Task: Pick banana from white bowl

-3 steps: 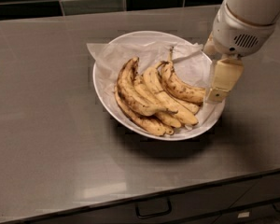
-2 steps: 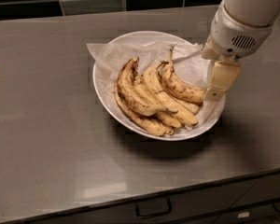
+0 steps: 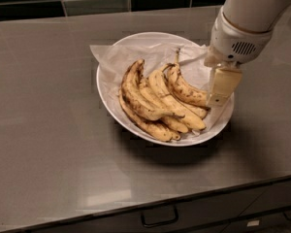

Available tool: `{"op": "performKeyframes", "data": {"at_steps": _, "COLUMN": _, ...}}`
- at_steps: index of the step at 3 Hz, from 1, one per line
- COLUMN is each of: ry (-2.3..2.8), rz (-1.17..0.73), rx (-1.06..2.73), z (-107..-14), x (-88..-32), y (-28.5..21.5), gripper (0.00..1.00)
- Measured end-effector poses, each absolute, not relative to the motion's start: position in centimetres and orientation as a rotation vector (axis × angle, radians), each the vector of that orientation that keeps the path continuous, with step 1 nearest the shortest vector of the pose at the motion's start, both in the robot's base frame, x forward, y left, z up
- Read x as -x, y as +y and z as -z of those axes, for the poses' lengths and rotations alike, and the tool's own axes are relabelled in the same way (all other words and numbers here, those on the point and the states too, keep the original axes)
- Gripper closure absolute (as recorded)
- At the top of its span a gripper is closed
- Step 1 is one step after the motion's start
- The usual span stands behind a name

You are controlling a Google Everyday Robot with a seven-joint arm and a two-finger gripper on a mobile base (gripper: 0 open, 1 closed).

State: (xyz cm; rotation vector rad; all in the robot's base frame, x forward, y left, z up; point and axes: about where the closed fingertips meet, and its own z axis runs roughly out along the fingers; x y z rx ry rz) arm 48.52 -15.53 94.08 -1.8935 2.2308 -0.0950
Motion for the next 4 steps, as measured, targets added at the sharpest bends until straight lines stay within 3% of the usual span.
{"op": "performKeyframes", "data": {"at_steps": 4, "ry": 2.233, "rz": 0.064, "rx": 1.939, "z": -91.3, "x": -49.8, "y": -14.5, "gripper": 0.39}}
